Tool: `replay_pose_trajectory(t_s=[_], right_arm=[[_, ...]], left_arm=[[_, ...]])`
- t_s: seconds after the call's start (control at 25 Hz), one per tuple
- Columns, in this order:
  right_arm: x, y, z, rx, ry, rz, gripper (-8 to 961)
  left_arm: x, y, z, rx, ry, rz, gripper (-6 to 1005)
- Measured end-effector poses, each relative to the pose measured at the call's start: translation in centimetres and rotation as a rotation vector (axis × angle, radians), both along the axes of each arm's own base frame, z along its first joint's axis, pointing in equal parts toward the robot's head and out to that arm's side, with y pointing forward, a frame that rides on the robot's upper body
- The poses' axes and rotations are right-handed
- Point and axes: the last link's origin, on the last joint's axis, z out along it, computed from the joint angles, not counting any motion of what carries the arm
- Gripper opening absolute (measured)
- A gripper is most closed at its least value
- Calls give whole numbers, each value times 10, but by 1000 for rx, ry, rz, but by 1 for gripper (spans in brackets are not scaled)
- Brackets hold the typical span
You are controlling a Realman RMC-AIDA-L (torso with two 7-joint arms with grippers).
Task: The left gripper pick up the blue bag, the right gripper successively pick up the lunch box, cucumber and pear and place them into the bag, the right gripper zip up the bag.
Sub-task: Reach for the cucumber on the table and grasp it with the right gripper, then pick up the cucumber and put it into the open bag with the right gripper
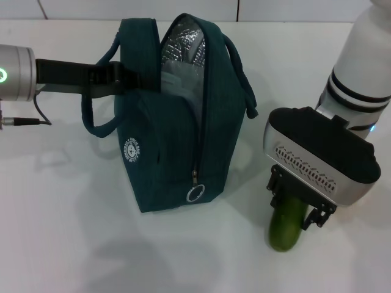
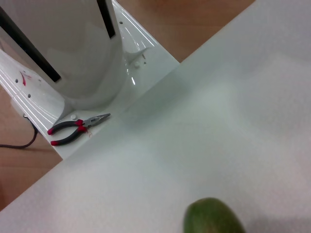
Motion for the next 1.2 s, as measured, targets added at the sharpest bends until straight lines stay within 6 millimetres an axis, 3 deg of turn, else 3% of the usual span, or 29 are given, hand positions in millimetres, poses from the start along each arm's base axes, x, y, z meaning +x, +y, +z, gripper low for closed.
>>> replay_pose_trajectory(t_s=[0.16,1.2], right_arm=[[0,0,-1,3,-3,7,546],[3,8,-13,56,-3,91,541]], left_arm=[[0,0,0,1,0,-1,50],[1,0,1,13,-14,-17,50]])
